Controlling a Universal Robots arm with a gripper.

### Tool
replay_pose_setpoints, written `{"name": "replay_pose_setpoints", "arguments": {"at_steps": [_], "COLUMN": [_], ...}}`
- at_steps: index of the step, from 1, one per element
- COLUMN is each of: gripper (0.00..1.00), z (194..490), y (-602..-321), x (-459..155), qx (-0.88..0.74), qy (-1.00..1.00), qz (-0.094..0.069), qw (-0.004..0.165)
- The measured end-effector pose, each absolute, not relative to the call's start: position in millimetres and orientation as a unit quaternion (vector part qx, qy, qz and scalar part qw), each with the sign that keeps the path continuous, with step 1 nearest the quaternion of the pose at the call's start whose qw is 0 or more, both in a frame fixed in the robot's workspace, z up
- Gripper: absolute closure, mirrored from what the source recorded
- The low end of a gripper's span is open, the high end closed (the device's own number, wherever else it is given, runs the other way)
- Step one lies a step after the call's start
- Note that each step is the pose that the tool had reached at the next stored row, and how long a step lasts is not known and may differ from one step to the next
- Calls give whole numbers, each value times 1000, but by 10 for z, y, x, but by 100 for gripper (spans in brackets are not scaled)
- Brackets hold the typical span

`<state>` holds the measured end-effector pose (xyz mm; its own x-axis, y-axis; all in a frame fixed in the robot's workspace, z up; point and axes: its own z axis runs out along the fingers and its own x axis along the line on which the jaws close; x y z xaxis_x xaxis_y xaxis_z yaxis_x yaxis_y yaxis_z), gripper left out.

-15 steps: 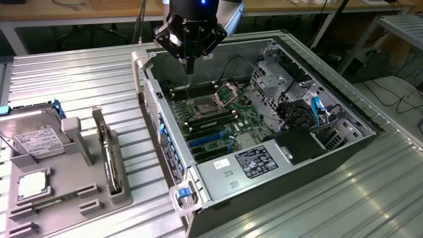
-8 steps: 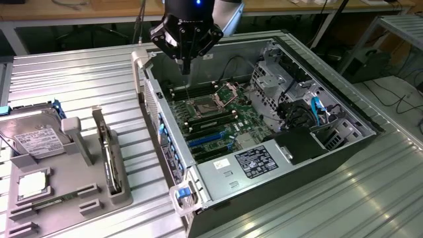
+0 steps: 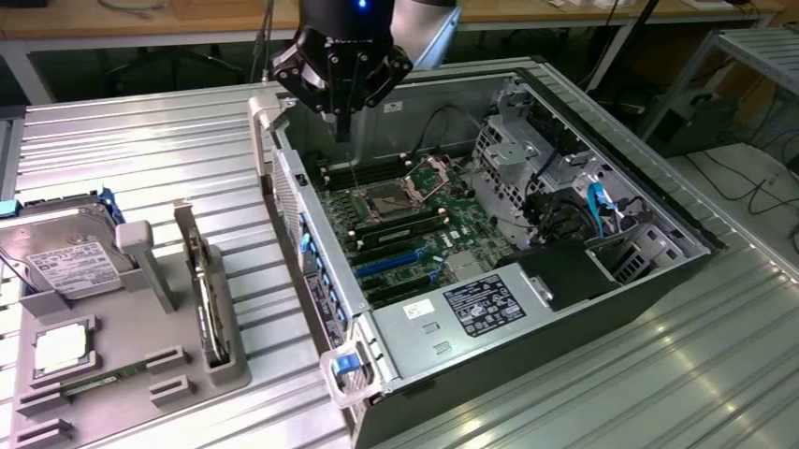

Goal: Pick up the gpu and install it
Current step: 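Reach for the gpu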

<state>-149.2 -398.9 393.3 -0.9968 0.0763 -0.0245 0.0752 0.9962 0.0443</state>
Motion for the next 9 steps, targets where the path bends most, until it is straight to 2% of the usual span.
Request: {"name": "replay_pose_setpoints", "arguments": {"at_steps": [9], "gripper": [89], "z": [3933], "y": [-3989], "x": [-1585], "qx": [38], "qy": [999], "qz": [22], "qw": [13]}}
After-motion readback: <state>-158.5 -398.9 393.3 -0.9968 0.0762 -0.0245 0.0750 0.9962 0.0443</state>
